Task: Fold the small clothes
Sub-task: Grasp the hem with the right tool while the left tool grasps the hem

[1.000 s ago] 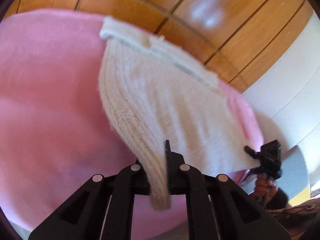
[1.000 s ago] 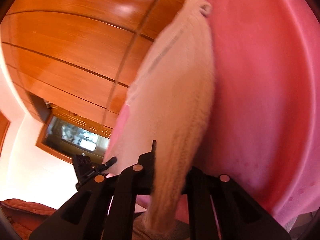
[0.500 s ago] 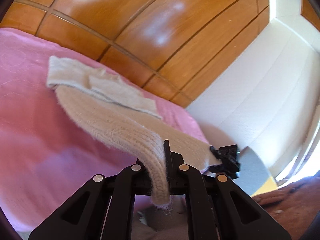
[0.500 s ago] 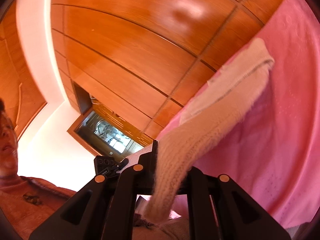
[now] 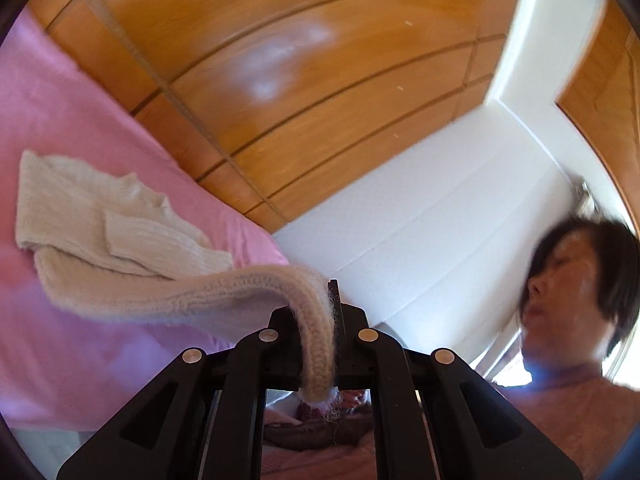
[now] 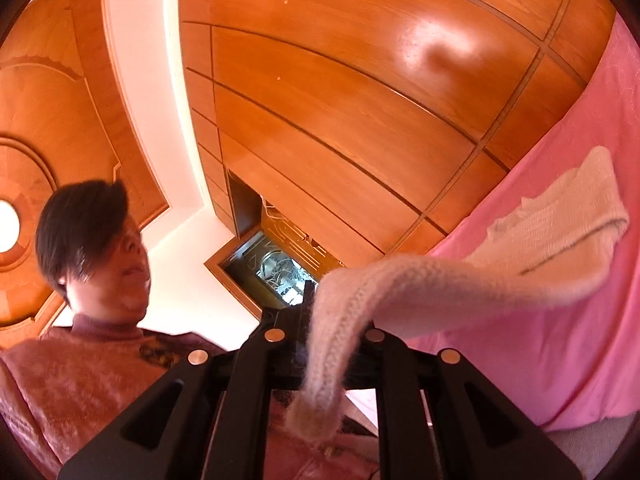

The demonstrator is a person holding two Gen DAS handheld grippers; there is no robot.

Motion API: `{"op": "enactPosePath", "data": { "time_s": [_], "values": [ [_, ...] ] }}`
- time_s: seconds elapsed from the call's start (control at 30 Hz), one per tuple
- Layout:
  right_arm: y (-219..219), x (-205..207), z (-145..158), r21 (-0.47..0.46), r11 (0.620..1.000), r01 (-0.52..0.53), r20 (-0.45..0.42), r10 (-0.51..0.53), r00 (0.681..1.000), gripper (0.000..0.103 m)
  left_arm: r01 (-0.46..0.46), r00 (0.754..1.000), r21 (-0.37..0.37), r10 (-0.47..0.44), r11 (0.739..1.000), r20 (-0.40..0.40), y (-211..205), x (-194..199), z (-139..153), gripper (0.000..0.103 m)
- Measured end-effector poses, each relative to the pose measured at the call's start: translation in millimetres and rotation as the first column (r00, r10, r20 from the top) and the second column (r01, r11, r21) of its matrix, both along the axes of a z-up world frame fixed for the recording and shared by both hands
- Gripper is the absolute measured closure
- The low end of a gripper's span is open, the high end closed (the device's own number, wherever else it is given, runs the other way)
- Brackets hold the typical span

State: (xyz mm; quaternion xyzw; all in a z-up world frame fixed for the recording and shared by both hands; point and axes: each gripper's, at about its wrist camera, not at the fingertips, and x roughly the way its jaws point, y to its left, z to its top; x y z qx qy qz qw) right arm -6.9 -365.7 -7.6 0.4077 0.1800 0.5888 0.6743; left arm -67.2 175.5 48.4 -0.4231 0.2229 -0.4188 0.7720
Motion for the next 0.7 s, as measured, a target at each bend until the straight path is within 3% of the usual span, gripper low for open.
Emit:
{"op": "enactPosePath", "data": {
  "time_s": [0.17, 0.3, 0.5, 0.7],
  "values": [
    [15, 55, -9, -0.04, 0.999, 0.016, -0.095, -0.019, 0.995, 0.093, -0.088, 0.983, -0.017, 0.084, 0.996, -0.161, 14, 39, -34, 0.097],
    [18, 98, -20, -0.033, 0.999, 0.035, -0.176, -0.04, 0.983, 0.093, -0.157, 0.952, -0.057, 0.135, 0.986, -0.274, 29, 78, -62, 0.097],
    [30, 166, -41, -0.069, 0.994, 0.084, -0.28, -0.1, 0.955, 0.093, -0.193, 0.926, -0.039, 0.169, 0.98, -0.337, 42, 134, -84, 0.097],
    [33, 215, -68, -0.154, 0.979, 0.135, -0.378, -0.185, 0.907, 0.093, -0.228, 0.903, 0.045, 0.229, 0.973, -0.364, 43, 188, -102, 0.097]
  ]
}}
